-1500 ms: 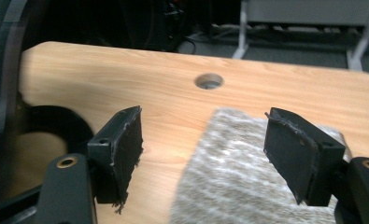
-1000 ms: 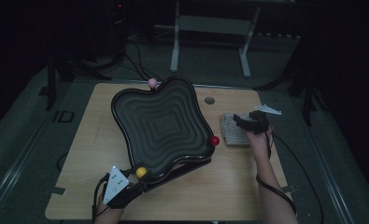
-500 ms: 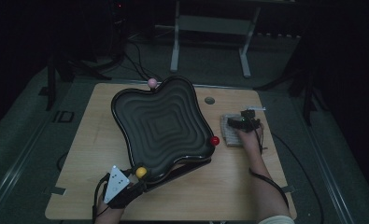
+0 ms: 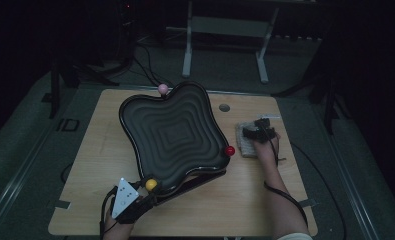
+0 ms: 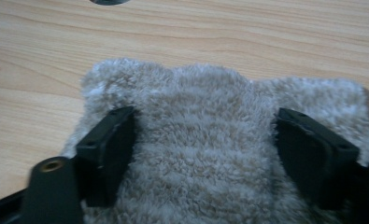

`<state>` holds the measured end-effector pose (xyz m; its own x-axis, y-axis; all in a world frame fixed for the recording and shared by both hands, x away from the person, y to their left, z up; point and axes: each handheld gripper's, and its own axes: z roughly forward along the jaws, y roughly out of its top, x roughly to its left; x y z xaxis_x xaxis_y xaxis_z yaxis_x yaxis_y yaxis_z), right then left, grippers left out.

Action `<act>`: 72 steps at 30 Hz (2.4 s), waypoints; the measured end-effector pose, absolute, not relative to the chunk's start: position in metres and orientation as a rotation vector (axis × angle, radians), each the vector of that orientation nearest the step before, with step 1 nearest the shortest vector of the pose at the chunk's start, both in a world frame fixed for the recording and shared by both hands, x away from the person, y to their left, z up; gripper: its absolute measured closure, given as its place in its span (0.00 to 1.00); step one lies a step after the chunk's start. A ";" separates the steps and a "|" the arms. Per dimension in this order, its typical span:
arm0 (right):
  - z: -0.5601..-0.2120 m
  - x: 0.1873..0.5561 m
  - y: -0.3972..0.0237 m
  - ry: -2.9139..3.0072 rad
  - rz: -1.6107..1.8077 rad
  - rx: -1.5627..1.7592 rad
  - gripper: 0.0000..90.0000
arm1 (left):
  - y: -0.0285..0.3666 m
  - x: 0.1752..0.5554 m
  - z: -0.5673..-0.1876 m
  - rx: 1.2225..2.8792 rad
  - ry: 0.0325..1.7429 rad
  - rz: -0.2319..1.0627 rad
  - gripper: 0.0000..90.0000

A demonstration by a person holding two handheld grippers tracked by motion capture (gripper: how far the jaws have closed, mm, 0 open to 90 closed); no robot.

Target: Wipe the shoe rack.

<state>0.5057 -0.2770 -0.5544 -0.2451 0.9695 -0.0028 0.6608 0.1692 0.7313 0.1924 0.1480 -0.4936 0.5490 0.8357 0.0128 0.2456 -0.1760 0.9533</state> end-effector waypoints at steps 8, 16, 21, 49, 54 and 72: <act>-0.548 0.491 -0.274 2.024 0.956 1.515 0.72 | 0.149 0.193 -0.493 1.719 0.904 0.678 0.65; -0.512 0.451 -0.293 2.068 1.105 1.457 0.75 | 0.149 0.194 -0.492 1.728 0.901 0.667 0.65; -0.475 0.433 -0.298 2.063 1.192 1.405 0.75 | 0.151 0.196 -0.489 1.755 0.893 0.646 0.65; -0.348 0.459 -0.147 2.169 1.387 1.005 0.74 | 0.157 0.194 -0.492 1.738 0.870 0.623 0.66; -0.352 0.472 -0.125 2.201 1.370 0.992 0.74 | 0.158 0.194 -0.492 1.741 0.867 0.618 0.66; -0.369 0.477 -0.115 2.202 1.232 0.981 0.73 | 0.158 0.195 -0.493 1.734 0.857 0.615 0.66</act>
